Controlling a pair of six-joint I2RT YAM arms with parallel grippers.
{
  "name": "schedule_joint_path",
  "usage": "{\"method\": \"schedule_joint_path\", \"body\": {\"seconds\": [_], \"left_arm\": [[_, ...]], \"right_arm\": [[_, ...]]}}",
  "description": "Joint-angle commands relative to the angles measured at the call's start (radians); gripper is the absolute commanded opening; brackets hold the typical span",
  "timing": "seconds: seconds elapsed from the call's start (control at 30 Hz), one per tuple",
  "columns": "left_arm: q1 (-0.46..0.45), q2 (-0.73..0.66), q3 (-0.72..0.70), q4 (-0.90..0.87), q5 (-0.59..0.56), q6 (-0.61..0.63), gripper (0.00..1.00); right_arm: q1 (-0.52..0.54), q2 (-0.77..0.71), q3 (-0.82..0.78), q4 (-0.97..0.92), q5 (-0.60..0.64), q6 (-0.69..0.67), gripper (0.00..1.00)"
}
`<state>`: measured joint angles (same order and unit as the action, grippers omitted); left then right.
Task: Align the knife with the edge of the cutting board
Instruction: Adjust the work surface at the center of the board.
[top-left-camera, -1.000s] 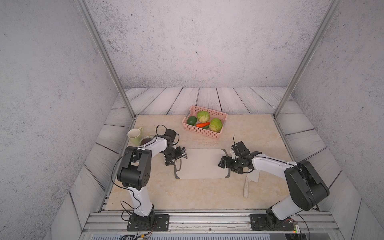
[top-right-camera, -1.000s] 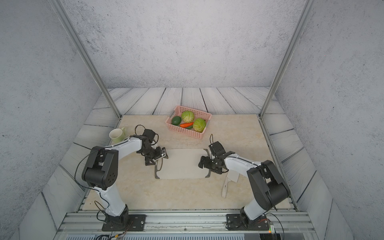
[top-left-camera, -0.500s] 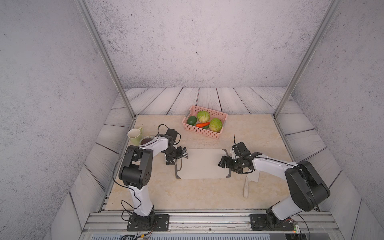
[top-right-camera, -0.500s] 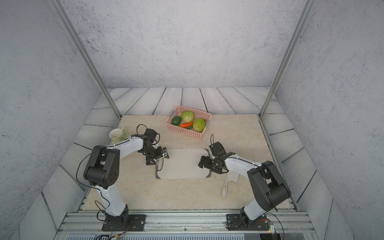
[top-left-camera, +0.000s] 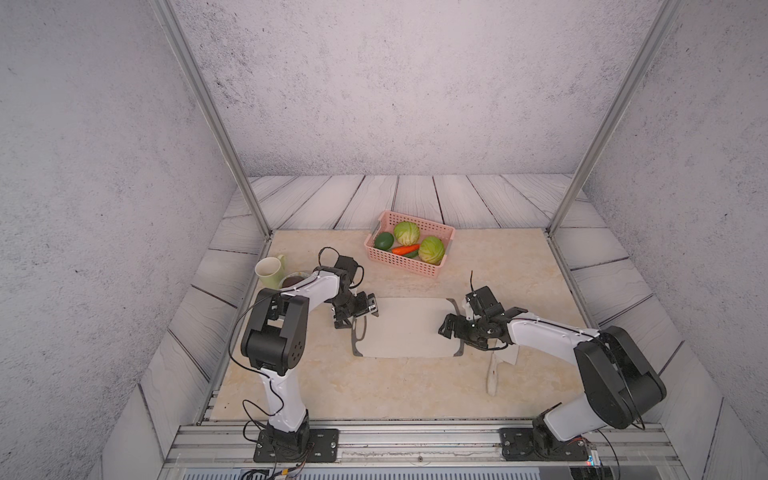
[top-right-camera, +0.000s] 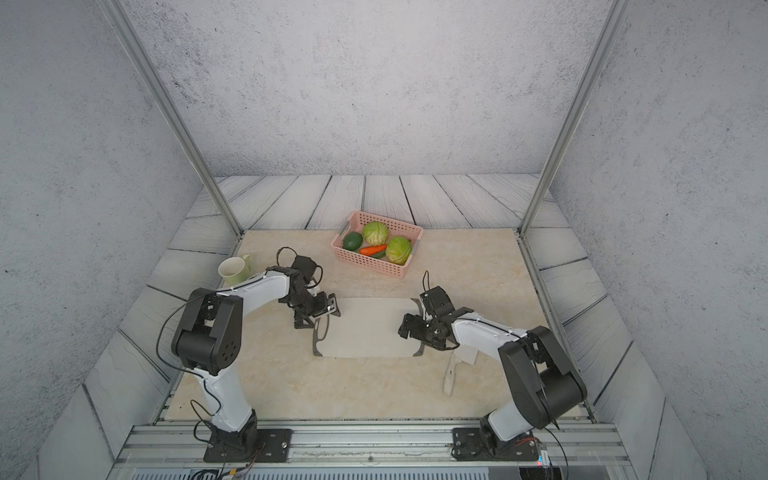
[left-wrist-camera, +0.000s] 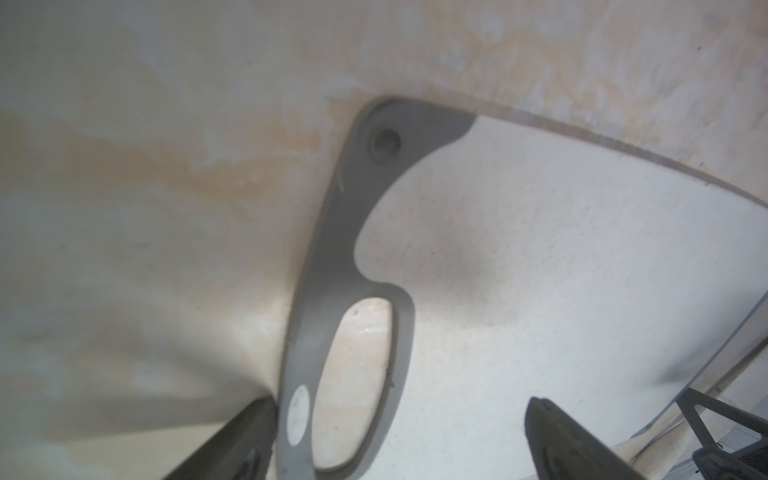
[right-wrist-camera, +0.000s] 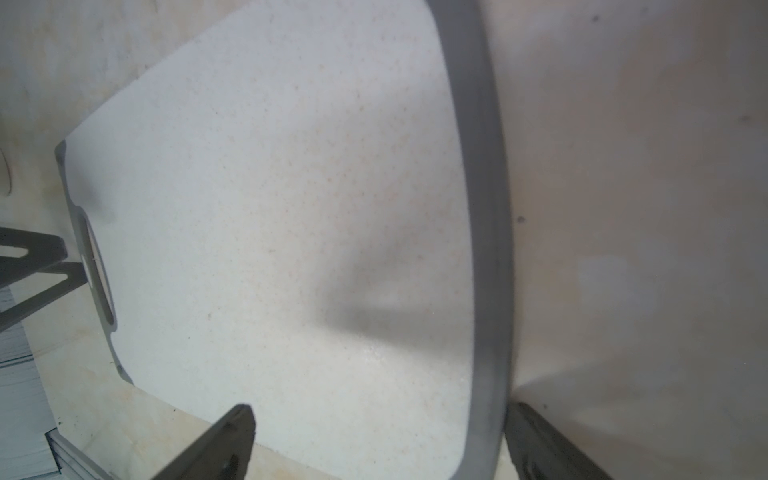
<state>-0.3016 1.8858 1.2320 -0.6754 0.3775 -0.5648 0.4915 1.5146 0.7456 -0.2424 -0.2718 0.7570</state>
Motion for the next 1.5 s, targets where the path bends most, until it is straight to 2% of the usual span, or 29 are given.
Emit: {"method": "schedule_joint_path", "body": {"seconds": [0.0, 1.47], "left_arm": [[-0.017, 0.036, 0.006, 0.016, 0.037, 0.012, 0.98], [-0.028, 0.048, 0.02, 0.005, 0.021, 0.008, 0.98]], "right_arm": [[0.004, -0.002, -0.035, -0.081, 0.014, 0.016, 0.98], [0.011, -0.046, -0.05, -0.107, 0.02, 0.016, 0.99]]}}
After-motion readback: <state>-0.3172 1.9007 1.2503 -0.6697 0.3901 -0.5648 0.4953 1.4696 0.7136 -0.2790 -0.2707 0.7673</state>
